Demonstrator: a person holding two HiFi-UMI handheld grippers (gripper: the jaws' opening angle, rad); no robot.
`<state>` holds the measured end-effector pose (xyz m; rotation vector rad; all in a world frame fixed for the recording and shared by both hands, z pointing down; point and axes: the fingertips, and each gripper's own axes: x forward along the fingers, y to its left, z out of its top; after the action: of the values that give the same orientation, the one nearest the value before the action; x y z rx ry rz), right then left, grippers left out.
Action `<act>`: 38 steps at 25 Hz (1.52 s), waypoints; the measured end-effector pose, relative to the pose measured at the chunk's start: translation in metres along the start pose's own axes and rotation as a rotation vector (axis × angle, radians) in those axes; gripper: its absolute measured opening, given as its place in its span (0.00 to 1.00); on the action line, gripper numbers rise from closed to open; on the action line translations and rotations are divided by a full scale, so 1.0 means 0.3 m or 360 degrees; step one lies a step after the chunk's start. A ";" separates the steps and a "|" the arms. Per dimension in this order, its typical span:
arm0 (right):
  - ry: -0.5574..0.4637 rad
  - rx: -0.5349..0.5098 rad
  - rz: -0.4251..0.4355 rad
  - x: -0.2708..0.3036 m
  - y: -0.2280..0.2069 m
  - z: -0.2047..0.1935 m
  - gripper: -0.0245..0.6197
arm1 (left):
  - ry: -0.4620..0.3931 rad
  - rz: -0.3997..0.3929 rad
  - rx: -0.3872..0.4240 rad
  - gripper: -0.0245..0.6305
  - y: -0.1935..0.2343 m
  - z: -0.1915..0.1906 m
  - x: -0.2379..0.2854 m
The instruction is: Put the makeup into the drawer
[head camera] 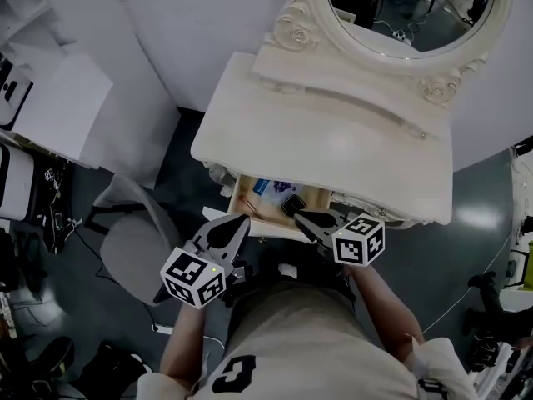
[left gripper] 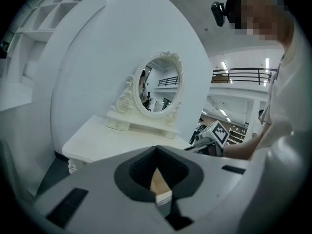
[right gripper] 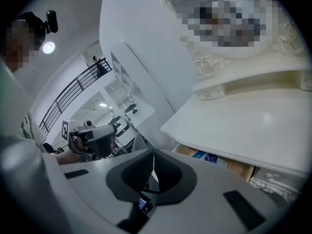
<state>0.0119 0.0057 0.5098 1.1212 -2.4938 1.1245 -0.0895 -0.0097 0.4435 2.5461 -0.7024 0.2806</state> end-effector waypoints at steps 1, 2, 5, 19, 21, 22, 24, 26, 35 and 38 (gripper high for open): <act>-0.0019 0.0006 0.0025 -0.010 0.021 0.003 0.09 | 0.0004 -0.0007 0.0001 0.12 -0.004 -0.006 0.001; -0.0035 0.0012 0.0046 -0.020 0.040 0.005 0.09 | 0.0007 -0.0015 -0.0001 0.12 -0.008 -0.010 0.002; -0.0089 0.0033 0.0093 -0.063 0.084 0.018 0.09 | 0.0017 -0.0054 -0.0003 0.12 -0.032 -0.015 0.016; -0.0333 0.0075 0.0248 -0.318 0.094 0.061 0.09 | 0.0055 -0.0035 0.0091 0.12 -0.203 0.000 0.119; -0.0336 0.0060 0.0264 -0.361 0.085 0.056 0.09 | 0.0055 -0.0029 0.0095 0.12 -0.246 -0.004 0.150; -0.0339 0.0056 0.0272 -0.386 0.079 0.055 0.09 | 0.0056 -0.0028 0.0100 0.12 -0.271 -0.004 0.168; -0.0348 0.0058 0.0293 -0.438 0.066 0.053 0.09 | 0.0055 -0.0027 0.0115 0.12 -0.325 -0.003 0.205; -0.0357 0.0063 0.0321 -0.487 0.053 0.051 0.09 | 0.0053 -0.0021 0.0130 0.12 -0.376 -0.003 0.239; -0.0337 0.0021 0.0456 -0.599 0.019 0.046 0.09 | 0.0058 0.0114 0.0094 0.12 -0.472 -0.053 0.278; -0.0287 -0.0017 0.0464 -0.601 0.010 0.035 0.09 | 0.0045 0.0136 0.0082 0.12 -0.491 -0.056 0.281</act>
<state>0.1370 0.1012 0.4213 0.9128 -2.8728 1.1207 0.0585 0.0734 0.4263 2.5589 -0.8041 0.3668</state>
